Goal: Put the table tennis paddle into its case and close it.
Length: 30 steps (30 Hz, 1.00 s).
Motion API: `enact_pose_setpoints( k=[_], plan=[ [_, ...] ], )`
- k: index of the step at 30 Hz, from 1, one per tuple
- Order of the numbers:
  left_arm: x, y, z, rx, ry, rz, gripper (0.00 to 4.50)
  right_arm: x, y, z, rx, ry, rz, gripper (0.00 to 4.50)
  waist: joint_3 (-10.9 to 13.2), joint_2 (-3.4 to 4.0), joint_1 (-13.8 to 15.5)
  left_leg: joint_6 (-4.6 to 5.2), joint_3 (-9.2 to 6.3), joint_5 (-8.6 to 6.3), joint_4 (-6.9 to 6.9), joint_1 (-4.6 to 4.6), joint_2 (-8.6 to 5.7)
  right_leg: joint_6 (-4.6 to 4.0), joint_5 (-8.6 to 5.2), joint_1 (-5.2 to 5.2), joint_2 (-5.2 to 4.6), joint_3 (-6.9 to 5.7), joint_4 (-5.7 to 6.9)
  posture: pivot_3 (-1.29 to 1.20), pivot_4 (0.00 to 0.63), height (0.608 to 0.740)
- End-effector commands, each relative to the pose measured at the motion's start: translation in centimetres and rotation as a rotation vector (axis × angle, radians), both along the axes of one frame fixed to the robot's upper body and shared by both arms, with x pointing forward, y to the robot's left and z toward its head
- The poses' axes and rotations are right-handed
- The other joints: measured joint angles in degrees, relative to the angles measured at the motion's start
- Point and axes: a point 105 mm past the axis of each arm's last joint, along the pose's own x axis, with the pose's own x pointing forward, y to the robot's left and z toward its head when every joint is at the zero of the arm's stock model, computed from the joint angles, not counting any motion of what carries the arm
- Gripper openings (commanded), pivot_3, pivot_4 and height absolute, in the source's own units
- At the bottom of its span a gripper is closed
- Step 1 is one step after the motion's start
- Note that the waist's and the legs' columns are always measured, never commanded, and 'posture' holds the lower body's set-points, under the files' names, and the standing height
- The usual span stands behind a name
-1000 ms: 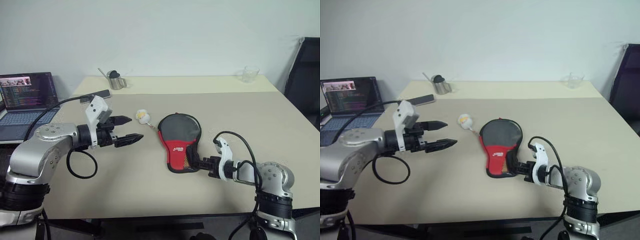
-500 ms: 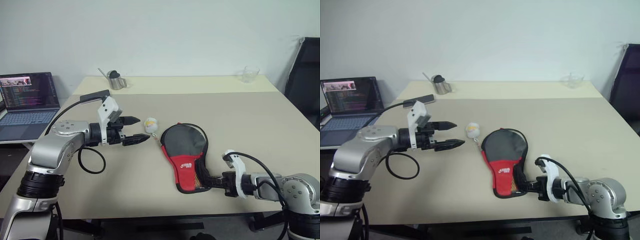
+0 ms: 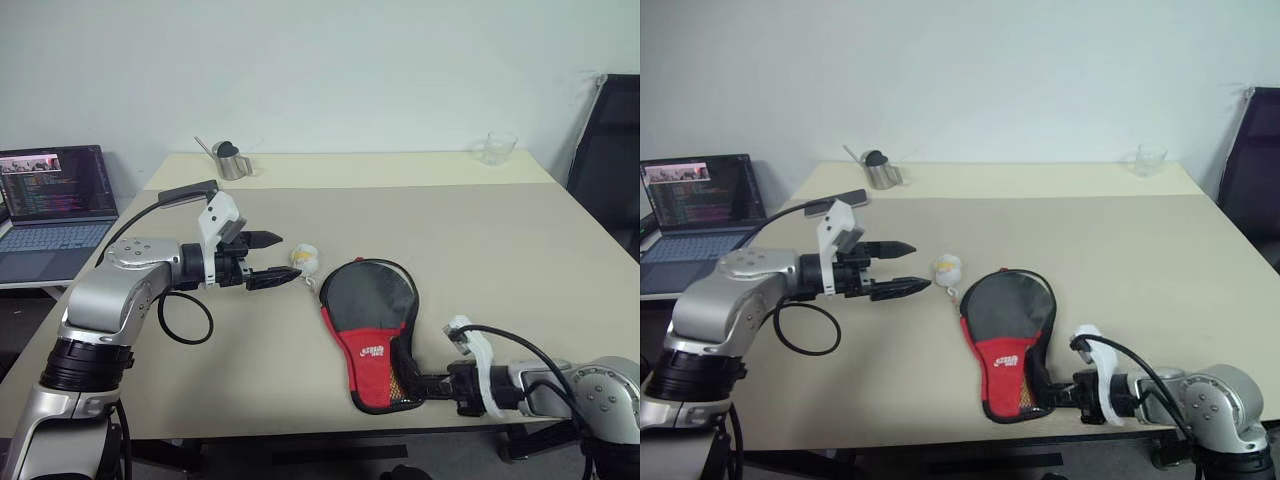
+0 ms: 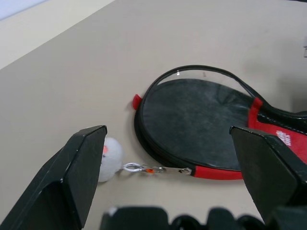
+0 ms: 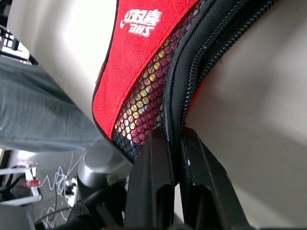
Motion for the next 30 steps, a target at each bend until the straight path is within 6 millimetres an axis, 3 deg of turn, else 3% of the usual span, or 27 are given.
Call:
enact_pose_setpoints(
  k=[1,15,19,24,29,30],
  plan=[
    [-0.1,-0.2,1.2,0.004,-0.054,-0.016,4.50,-1.4,0.9,0.6,0.030,0.004,0.093,0.02,0.00,0.00,0.01,0.00,0.00,0.00,0.00,0.00,0.00,0.00,0.00,0.00,0.00,0.00,0.00,0.00,0.150,0.740],
    [0.1,-0.3,1.3,0.012,-0.059,-0.024,4.50,-1.0,1.1,0.9,0.014,-0.050,0.087,0.02,0.00,0.00,0.00,0.00,0.00,0.00,0.04,0.01,0.00,0.00,0.00,0.00,0.00,0.00,0.04,0.00,0.150,0.740],
    [0.2,-0.3,1.4,0.015,-0.069,-0.023,4.50,-0.9,1.1,1.4,0.040,-0.061,0.101,1.02,0.00,-0.01,0.00,0.00,0.00,0.00,0.06,0.01,0.00,0.00,0.00,0.01,0.00,0.00,0.05,0.00,0.150,0.740],
    [0.5,-0.2,1.5,0.014,-0.079,-0.018,4.50,-0.4,0.5,2.5,0.063,-0.089,0.094,2.69,0.00,-0.01,-0.01,0.00,0.00,0.00,0.08,0.02,0.00,0.00,0.00,0.03,0.00,0.00,0.07,0.00,0.150,0.740],
    [0.7,-0.1,1.6,0.004,-0.090,-0.011,4.50,-0.2,-1.6,3.8,0.017,-0.134,0.088,4.49,0.00,-0.02,0.09,0.00,-0.01,0.00,0.12,0.02,-0.02,0.01,0.01,0.06,0.00,-0.03,0.06,0.00,0.150,0.740],
    [0.8,0.0,1.7,0.004,-0.093,-0.009,4.50,-0.3,-2.2,4.0,-0.002,-0.146,0.091,4.49,0.00,-0.02,0.11,0.00,-0.02,0.00,0.13,0.02,-0.03,0.01,0.01,0.08,0.00,-0.04,0.06,0.00,0.150,0.740]
  ],
)
